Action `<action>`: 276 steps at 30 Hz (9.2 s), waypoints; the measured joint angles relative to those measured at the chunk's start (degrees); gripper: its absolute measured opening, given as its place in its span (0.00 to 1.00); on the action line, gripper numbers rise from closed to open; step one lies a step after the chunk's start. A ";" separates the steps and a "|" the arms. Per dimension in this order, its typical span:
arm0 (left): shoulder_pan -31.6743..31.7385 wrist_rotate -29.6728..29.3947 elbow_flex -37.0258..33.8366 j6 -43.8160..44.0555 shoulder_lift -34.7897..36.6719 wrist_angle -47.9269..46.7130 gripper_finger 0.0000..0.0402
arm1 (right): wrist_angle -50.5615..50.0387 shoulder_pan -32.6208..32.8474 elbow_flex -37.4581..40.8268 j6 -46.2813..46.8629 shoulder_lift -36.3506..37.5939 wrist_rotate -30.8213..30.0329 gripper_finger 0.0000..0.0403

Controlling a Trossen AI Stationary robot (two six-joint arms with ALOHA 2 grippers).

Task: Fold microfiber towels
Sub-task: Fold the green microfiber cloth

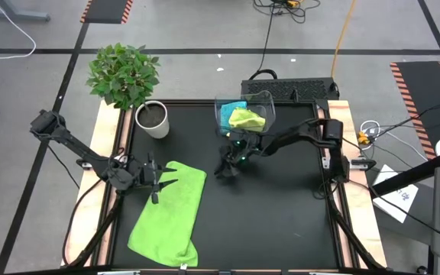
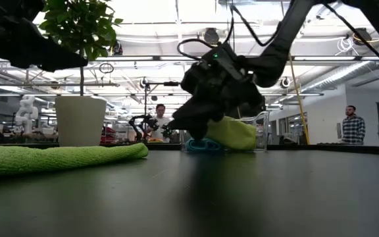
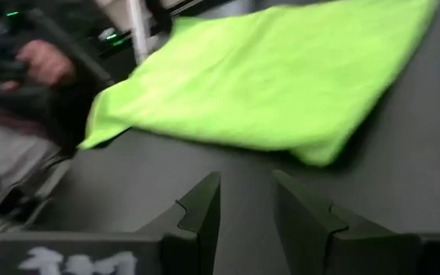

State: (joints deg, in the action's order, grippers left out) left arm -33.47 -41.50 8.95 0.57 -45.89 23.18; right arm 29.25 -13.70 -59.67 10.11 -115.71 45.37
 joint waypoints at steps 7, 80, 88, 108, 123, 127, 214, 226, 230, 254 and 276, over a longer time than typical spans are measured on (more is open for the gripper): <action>0.02 -0.02 0.00 -1.36 0.00 -1.04 0.41 | -7.89 -2.87 -5.14 -0.94 -0.40 -8.58 0.27; 0.02 2.89 0.00 3.38 0.00 -2.27 0.41 | -20.28 1.81 -14.79 -10.99 -5.80 -18.54 0.27; 0.02 2.93 0.00 4.56 0.00 -2.07 0.41 | -14.91 1.80 -14.81 -10.86 -8.81 -18.24 0.27; 0.81 4.10 0.00 14.78 -3.25 -2.23 0.41 | -20.37 2.93 -14.81 -14.31 -7.29 -10.10 0.01; 1.68 14.07 0.47 20.85 -36.85 28.75 0.41 | -42.68 5.21 -14.79 -17.15 9.55 -9.39 0.00; 1.70 14.58 3.70 22.36 -44.44 30.92 0.41 | -47.99 5.05 -14.79 -17.64 15.74 -9.53 0.00; 15.57 22.97 26.00 26.05 -67.52 25.56 0.41 | -18.64 31.79 -13.78 0.48 -3.27 -31.72 0.27; 16.72 22.23 25.92 20.95 -63.56 19.89 0.41 | -15.13 34.77 -13.76 -0.92 -3.49 -31.89 0.27; 16.41 22.05 25.97 19.55 -59.73 12.88 0.41 | -11.01 33.94 -13.74 -1.84 -5.73 -32.07 0.27; 1.88 14.89 26.05 39.94 -44.85 -30.02 0.41 | -7.49 28.59 -16.60 2.47 -13.64 -26.82 0.27; -1.66 24.72 26.11 38.77 -49.42 -13.11 0.41 | -23.14 26.32 -1.00 8.82 -1.64 -28.99 0.02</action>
State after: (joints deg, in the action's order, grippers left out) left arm -35.13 -16.78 35.06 39.34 -95.30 10.07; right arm 6.11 12.62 -60.67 18.92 -117.35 16.38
